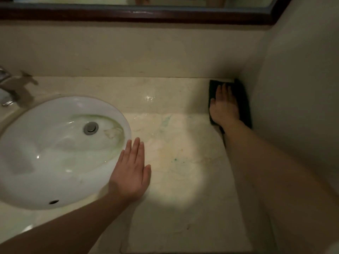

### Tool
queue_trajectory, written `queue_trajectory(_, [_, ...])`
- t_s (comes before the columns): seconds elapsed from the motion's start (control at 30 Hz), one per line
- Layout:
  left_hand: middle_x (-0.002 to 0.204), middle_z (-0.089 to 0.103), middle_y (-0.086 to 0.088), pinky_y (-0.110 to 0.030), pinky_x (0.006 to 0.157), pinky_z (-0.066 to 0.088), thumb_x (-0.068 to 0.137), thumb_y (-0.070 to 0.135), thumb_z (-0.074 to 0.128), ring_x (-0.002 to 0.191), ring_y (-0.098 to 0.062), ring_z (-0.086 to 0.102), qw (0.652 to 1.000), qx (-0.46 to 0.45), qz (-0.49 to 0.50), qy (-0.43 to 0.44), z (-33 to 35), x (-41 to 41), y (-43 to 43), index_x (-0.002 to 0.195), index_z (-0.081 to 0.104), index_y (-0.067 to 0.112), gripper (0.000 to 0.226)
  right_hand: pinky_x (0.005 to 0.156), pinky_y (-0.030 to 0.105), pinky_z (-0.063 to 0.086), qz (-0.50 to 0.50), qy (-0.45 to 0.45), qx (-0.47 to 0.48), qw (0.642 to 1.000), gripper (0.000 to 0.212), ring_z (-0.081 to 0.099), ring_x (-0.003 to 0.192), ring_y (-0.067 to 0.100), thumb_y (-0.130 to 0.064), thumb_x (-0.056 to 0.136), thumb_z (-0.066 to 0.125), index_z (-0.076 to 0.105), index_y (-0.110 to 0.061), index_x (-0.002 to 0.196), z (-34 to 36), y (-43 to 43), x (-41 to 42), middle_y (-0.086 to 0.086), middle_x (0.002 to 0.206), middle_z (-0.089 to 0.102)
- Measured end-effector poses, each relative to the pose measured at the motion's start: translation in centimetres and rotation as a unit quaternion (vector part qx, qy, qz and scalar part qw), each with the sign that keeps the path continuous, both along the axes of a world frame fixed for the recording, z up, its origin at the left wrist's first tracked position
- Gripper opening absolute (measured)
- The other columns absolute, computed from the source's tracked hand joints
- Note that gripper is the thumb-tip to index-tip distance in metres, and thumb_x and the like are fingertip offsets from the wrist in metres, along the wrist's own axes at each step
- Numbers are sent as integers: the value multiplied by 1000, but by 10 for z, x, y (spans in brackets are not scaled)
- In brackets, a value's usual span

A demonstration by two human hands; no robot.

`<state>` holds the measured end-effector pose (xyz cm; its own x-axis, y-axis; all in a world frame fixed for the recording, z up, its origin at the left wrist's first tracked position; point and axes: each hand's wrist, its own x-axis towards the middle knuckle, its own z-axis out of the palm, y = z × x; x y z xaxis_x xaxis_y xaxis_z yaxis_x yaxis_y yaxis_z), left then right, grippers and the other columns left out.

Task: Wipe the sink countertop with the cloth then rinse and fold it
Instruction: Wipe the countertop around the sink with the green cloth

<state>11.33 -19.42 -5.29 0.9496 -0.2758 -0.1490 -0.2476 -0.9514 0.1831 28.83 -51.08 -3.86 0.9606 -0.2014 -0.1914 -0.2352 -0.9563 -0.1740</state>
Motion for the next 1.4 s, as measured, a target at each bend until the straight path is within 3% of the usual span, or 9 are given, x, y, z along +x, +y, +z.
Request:
queue_trajectory(0.23, [161, -2, -10, -43, 120, 12, 97, 41, 22, 149, -25, -8, 1000, 1, 0, 5, 3, 0, 1, 153, 4, 7, 68, 121, 40, 10, 278, 9, -4, 961, 57, 3, 150, 24, -34, 100, 18, 11, -19, 155, 10, 65, -44, 2, 163, 6])
queue_trajectory(0.33, [161, -4, -8, -45, 120, 11, 97, 41, 21, 148, -25, -10, 1000, -2, 7, 8, 4, -1, 0, 153, 3, 8, 67, 121, 40, 1, 292, 21, -11, 956, 59, -5, 150, 24, -40, 96, 8, 8, -27, 154, 7, 63, -114, -3, 163, 1])
queue_trajectory(0.43, [161, -5, -9, -45, 121, 7, 97, 41, 17, 148, -24, -12, 1000, 2, 2, 6, 7, -2, 0, 153, 1, 7, 68, 118, 38, -9, 219, 34, 36, 974, 58, -8, 149, 27, -41, 96, 10, 11, -32, 153, 7, 43, -158, -1, 161, -3])
queue_trajectory(0.63, [161, -5, -11, -42, 121, 9, 97, 41, 16, 148, -23, -12, 1000, -19, -4, -2, 4, -4, 0, 152, 2, 5, 67, 120, 46, 6, 93, 10, -32, 995, 61, 3, 148, 33, -34, 100, 21, 3, -13, 154, 0, 27, -84, 12, 162, 4])
queue_trajectory(0.73, [161, -3, -11, -41, 121, 13, 97, 40, 18, 149, -23, -10, 1000, -16, -2, -8, 2, -2, 0, 152, 4, 4, 67, 120, 48, 12, 139, 3, -37, 990, 60, 7, 148, 34, -35, 98, 20, 10, -16, 154, 2, 52, -34, 12, 162, 10])
queue_trajectory(0.83, [161, -1, -12, -41, 120, 14, 97, 40, 19, 149, -23, -8, 1000, -17, -3, -9, 2, -2, -1, 152, 6, 4, 67, 121, 44, 3, 214, 21, -4, 977, 59, -3, 149, 29, -35, 98, 16, 5, -22, 154, 5, 96, 9, 6, 163, 0])
queue_trajectory(1.0, [161, 0, -13, -42, 120, 15, 97, 38, 23, 149, -26, -4, 1000, -10, -1, -21, 0, -2, -1, 152, 8, 3, 67, 120, 39, -1, 393, 10, 13, 919, 54, -6, 150, 21, -40, 100, 13, 8, -32, 153, 4, 169, 36, -2, 163, 2])
queue_trajectory(1.2, [159, 10, -17, -44, 118, 21, 95, 36, 28, 149, -28, 5, 1000, -15, 4, -20, 0, -1, 0, 150, 16, 0, 67, 120, 45, 11, 519, 0, -48, 853, 55, 3, 150, 28, -43, 98, 17, 10, -35, 152, -2, 146, -29, -1, 162, 10])
queue_trajectory(1.4, [159, 12, -18, -45, 118, 22, 95, 35, 29, 148, -29, 7, 1000, -13, -2, -13, 4, -3, 0, 150, 18, -1, 66, 118, 34, -13, 493, 84, -15, 866, 55, -18, 148, 19, -44, 98, 17, 1, -47, 150, 9, 63, -136, -11, 160, -7])
